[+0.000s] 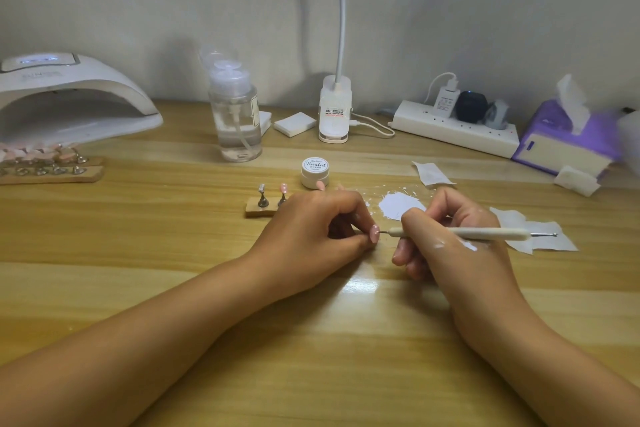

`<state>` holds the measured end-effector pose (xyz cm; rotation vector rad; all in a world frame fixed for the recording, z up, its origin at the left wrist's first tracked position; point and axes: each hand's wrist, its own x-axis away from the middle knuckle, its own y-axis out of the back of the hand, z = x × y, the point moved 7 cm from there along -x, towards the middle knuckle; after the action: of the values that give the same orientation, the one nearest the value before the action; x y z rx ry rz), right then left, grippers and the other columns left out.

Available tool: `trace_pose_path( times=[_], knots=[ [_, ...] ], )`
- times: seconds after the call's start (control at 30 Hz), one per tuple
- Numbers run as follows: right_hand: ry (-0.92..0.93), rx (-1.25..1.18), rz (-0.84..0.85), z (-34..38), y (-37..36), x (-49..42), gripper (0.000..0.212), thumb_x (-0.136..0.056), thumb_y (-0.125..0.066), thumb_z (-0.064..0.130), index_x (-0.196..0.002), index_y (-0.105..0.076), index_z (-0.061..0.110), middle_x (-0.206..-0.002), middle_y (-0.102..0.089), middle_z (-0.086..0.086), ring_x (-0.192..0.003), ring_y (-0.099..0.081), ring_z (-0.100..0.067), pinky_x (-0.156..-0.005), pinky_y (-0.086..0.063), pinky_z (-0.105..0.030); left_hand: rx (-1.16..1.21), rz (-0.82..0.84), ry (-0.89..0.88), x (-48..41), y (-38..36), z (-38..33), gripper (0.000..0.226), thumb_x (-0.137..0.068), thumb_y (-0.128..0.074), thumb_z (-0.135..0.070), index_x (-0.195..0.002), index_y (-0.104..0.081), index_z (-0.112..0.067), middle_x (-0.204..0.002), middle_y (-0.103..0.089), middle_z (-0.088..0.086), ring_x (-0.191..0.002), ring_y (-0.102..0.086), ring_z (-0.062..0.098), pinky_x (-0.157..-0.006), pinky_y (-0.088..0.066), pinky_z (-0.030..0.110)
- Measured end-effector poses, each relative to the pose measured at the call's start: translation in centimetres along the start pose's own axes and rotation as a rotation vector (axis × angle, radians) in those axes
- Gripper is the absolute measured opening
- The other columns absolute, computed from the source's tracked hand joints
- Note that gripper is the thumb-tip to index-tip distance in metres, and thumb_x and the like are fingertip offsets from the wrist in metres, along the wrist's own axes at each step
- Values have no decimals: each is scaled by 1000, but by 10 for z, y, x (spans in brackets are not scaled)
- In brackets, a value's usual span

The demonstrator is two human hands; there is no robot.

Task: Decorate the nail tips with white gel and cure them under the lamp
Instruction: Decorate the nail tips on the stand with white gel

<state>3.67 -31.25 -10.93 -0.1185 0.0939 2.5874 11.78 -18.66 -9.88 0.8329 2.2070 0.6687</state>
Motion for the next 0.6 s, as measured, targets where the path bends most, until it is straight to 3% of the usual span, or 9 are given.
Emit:
trace_pose_path(
  times=[0.17,0.3,0.4,0.5,0.6],
  knots=[
    [22,-59,-33,2,1,1,19,-66,-59,17,-53,-48,23,-49,-62,-12,-38,-48,-12,-40,-40,-19,10,1,10,0,-1,0,9,-82,-76,-10,-81,-71,-17,-67,-59,-36,-62,-58,-10,-72,-33,8],
    [174,-123,-187,14,22,0,25,-84,-69,30,-66,-51,29,-50,-52,5,-41,-38,-5,-40,-31,-16,27,-7,27,1,0,2,10,-82,-76,-9,-80,-72,-17,-68,-61,-32,-64,-60,-8,-68,-34,4],
    [212,45,-214,18,34,-6,23,-91,-73,34,-79,-55,24,-55,-57,7,-44,-43,-2,-44,-35,-16,35,0,40,0,-1,3,9,-83,-75,-11,-80,-73,-19,-71,-63,-29,-67,-62,-4,-72,-33,7],
    [137,199,-186,9,37,-14,25,-94,-66,39,-81,-63,17,-62,-69,2,-41,-49,-3,-43,-38,-14,38,-5,45,0,0,3,11,-82,-75,-11,-80,-73,-21,-70,-63,-28,-67,-62,-2,-66,-35,7],
    [69,249,-197,0,41,-17,16,-93,-64,28,-87,-54,16,-64,-73,1,-38,-48,-7,-39,-35,-14,37,-4,46,0,0,2,11,-82,-75,-11,-80,-73,-22,-71,-65,-26,-68,-62,-1,-63,-37,9]
  ],
)
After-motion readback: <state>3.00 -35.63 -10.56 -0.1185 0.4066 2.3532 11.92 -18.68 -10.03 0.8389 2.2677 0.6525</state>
